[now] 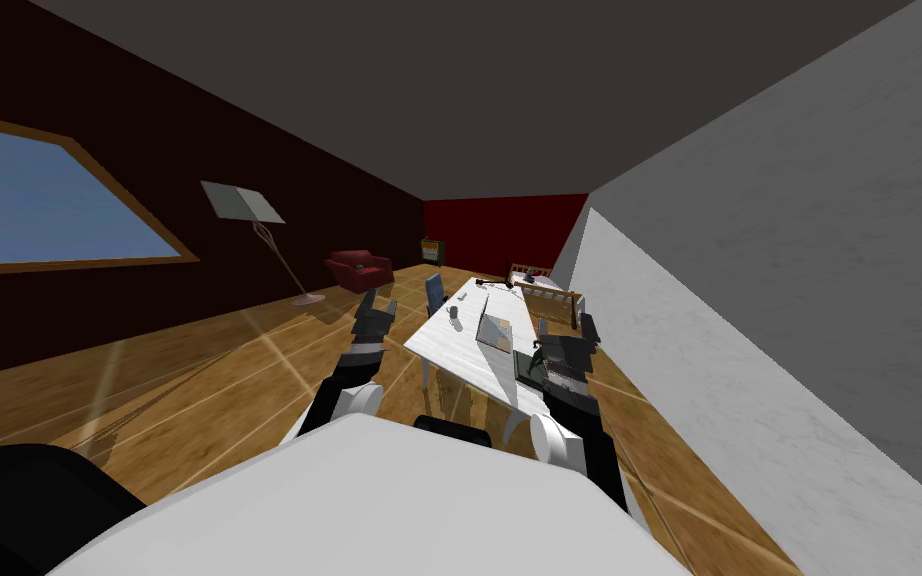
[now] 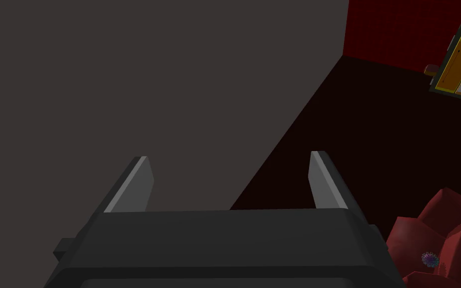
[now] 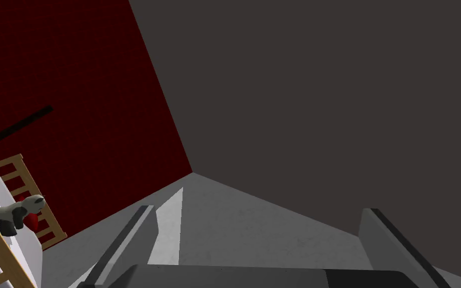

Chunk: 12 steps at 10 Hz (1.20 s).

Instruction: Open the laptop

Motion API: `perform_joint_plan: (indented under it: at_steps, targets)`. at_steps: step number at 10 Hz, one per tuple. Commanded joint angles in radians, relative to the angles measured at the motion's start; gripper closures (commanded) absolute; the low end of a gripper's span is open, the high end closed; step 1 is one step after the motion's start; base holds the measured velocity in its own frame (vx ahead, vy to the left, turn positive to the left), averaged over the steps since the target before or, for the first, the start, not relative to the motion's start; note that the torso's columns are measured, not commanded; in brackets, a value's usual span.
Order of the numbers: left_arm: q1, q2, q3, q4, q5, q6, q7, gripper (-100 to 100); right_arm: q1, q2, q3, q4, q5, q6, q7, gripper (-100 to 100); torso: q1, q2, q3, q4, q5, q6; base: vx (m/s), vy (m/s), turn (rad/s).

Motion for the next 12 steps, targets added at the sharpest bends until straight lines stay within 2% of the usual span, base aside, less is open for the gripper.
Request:
perform_joint_plan:
  at_steps: [1, 9, 10, 12]
  targets:
    - [0.0, 0.0, 0.0, 0.0, 0.0, 0.0, 0.0, 0, 0.0, 0.0, 0.0, 0.0, 0.0, 0.0, 0.0, 0, 0.0, 0.04, -0.082, 0.041, 0.0, 0.0, 0.0, 0.0, 0.0]
    - [0.0, 0.0, 0.0, 0.0, 0.0, 0.0, 0.0, 0, 0.0, 0.0, 0.0, 0.0, 0.0, 0.0, 0.0, 0, 0.0, 0.618, -1.234, 0.617, 0.0, 0.0, 0.0, 0.0, 0.0]
    - [0.0, 0.0, 0.0, 0.0, 0.0, 0.0, 0.0, 0, -0.001, -0.048, -0.005, 0.006, 0.009, 0.003, 0.008, -100, 0.0, 0.691, -1.382, 0.691, 0.0, 0.0, -0.051, 0.033, 0.001]
    - [0.0, 0.0, 0.0, 0.0, 0.0, 0.0, 0.0, 0, -0.004, -0.108, -0.018, 0.019, 0.03, 0.008, 0.028, -100, 0.003, 0.74, -1.467, 0.735, 0.001, 0.0, -0.115, 0.082, 0.012]
